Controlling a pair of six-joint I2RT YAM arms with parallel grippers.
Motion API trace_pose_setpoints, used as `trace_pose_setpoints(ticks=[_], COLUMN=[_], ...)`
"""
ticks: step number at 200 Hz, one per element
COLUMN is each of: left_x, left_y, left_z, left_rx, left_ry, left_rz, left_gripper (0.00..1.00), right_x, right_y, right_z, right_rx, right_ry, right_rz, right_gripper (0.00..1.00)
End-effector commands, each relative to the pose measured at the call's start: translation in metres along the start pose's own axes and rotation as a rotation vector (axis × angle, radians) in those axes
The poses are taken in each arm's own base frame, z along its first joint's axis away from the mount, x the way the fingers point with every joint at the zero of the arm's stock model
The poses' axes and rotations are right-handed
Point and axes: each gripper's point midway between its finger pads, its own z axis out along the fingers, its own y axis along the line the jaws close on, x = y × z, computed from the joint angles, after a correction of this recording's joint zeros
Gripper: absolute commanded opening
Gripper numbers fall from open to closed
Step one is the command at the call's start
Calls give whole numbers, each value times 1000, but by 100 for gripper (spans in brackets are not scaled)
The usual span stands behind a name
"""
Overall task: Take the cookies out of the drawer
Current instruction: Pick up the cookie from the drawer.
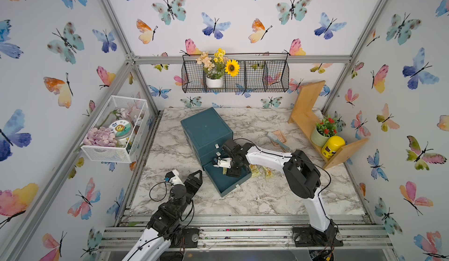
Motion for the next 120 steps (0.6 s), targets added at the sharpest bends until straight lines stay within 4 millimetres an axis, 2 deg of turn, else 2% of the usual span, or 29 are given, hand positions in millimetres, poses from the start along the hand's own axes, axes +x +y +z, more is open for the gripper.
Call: trace_pose_setpoints(ticks=[1, 61, 88, 120], left_x=[-4, -4, -4, -3], left_y=[-14, -11, -10, -8], left_z=[-4, -5, -5, -4], left_rx=[39, 34, 31, 28], left_ry=[2, -3, -4, -5], left_rz=[16, 16, 11, 9], left_gripper=[66, 66, 66, 66], right_x=[10, 14, 7, 2], right_y=[3, 1, -3, -7], right_z=[7, 10, 2, -6], right_rx=[-3, 4, 20, 43], right_ry=[50, 69, 43, 19], right_rz=[17, 17, 15, 4], right_gripper=[65, 52, 46, 44])
